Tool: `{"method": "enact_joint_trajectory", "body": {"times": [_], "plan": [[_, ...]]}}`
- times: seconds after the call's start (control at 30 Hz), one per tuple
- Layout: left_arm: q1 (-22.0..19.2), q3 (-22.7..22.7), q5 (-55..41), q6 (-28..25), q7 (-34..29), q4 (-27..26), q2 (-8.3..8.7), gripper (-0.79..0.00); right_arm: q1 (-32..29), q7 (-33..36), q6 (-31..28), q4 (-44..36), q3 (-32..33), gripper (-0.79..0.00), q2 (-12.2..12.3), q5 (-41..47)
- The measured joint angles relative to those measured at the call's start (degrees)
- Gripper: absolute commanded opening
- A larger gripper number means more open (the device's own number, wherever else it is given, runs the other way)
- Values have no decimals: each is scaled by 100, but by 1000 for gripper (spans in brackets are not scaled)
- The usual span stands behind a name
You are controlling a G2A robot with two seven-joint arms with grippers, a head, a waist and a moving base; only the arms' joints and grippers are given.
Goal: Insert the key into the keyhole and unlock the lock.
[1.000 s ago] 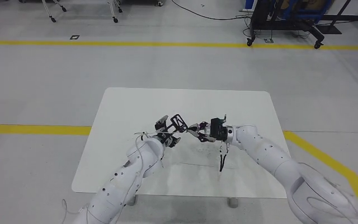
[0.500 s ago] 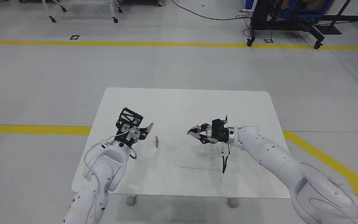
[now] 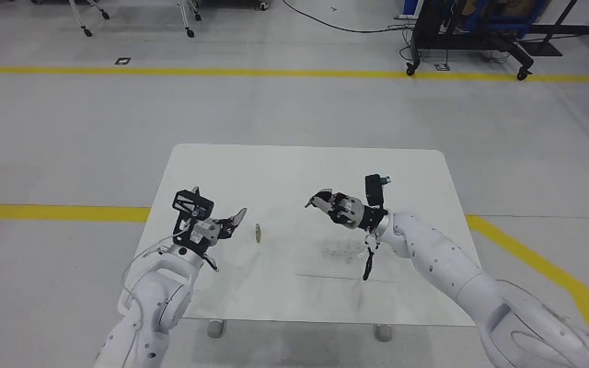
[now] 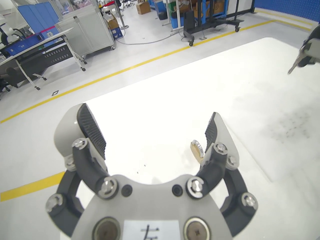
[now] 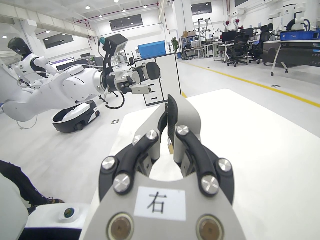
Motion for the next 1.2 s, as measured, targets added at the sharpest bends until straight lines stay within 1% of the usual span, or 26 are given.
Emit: {"method": "enact_joint_trajectory", "body": {"times": [0.1,0.17,0.23,0.3,0.33,0.37,0.4,0.43,0.47,0.5,0.57,0.63,0.73,0.8,0.83,0.9,1.2], "plan": [[93,-50,-1108,-617,448,32,-18,0,-165,185,-21,-174,-73,-785,-31,358],[159,-126,-2092,-1296,582,70,-8,0,-295,307,-21,-458,-310,-785,-69,1065],[146,-117,-3012,-2052,408,246,14,0,-291,470,-21,-588,-645,-785,-93,1902],[26,-65,-3722,-2574,121,458,30,0,-216,717,-21,-650,-944,-785,-123,2638],[-88,-31,-4129,-2802,-78,600,40,-12,-152,909,-21,-687,-1124,-785,-142,3101],[-181,3,-4403,-2927,-238,705,47,-117,-106,1050,-20,-717,-1239,-785,-155,3426],[-275,39,-4661,-3023,-395,808,54,-191,-61,1181,-20,-750,-1331,-785,-165,3724],[-397,89,-4970,-3126,-609,940,63,-246,-7,1345,-20,-787,-1422,-785,-173,4073],[-484,129,-5171,-3200,-775,1029,72,-382,25,1455,-20,-807,-1467,-785,-176,4296],[-562,166,-5351,-3256,-928,1111,79,-425,53,1559,-20,-821,-1496,-785,-178,4488],[-718,246,-5657,-3318,-1243,1263,95,-459,99,1775,-20,-856,-1513,-785,-178,4832],[-786,290,-5789,-3325,-1408,1327,102,-446,111,1877,-20,-898,-1506,-785,-178,4993],[-793,322,-5806,-3306,-1423,1364,102,-428,120,1893,-20,-925,-1487,-785,-177,5011],[-943,431,-6106,-3280,-1707,1549,114,-416,131,2019,-20,-960,-1450,-785,-174,5130],[-1073,463,-6410,-3276,-1968,1658,128,-413,127,2137,-20,-972,-1430,-785,-177,5217],[-1186,482,-6696,-3270,-2244,1738,143,-413,123,2303,-20,-987,-1408,-785,-190,5329],[-1187,482,-6711,-3268,-2260,1739,144,-406,122,2316,-20,-988,-1405,-785,-191,5339]]}}
